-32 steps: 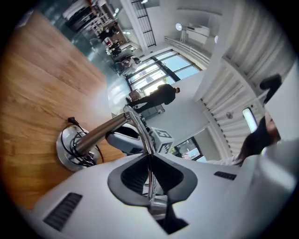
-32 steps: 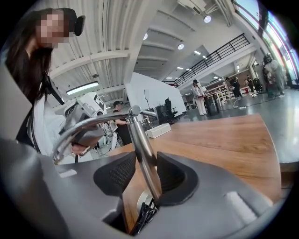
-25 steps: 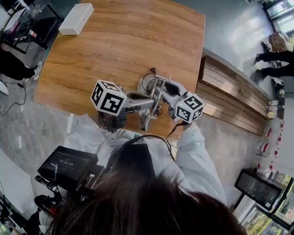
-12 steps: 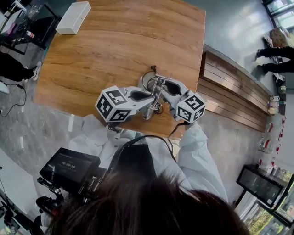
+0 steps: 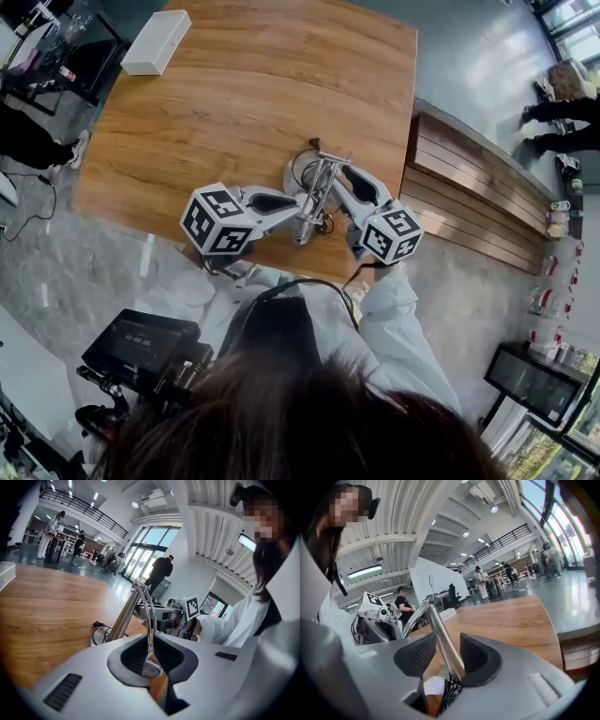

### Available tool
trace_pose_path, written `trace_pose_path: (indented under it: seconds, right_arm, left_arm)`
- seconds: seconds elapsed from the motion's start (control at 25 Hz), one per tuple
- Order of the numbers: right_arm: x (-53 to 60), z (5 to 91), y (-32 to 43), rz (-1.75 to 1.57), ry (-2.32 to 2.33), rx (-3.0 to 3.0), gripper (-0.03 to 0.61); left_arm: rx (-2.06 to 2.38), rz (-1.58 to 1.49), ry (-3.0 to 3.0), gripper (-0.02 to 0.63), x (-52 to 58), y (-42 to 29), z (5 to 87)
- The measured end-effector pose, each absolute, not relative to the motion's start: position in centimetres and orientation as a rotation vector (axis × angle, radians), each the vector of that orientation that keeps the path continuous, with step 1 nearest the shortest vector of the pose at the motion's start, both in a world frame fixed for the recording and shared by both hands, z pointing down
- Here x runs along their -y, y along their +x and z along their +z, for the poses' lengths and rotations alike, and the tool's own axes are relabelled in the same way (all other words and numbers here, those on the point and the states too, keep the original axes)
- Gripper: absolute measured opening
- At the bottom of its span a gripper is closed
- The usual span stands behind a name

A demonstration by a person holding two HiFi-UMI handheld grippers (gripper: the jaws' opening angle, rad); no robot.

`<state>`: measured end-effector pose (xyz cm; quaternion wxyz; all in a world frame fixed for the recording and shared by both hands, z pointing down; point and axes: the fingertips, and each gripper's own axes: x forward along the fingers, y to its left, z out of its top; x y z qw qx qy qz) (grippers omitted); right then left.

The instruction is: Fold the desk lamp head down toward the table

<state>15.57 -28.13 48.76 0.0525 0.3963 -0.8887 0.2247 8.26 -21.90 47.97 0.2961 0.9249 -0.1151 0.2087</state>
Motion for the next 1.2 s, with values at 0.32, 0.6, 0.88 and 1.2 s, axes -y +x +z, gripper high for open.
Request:
trace_pose_path:
  seconds: [0.32, 0.6, 0.88, 1.2]
  right_arm:
    - [26.3, 41.0, 15.9, 0.593, 1.279, 2.757, 0.124]
    - [25.8, 32.9, 15.8, 0.207, 1.502, 2.758, 0.002]
    - [25.5, 31.3, 15.3, 0.206, 1.532, 2.768, 0.002]
    - [25.8, 31.8, 15.5, 0.261, 1.527, 2.768, 0.001]
  left_arm:
    - [0.755, 0.319, 2.673, 0.026, 26.7, 7.5, 39.1]
    - [1.125, 0.18, 2.763, 0.003, 28.1, 9.5, 33.1]
    - [1.162, 0.119, 2.747, 0.003, 28.5, 10.5, 31.7]
    - [1.187, 0.14, 2.781, 0.003, 28.2, 10.9, 31.9]
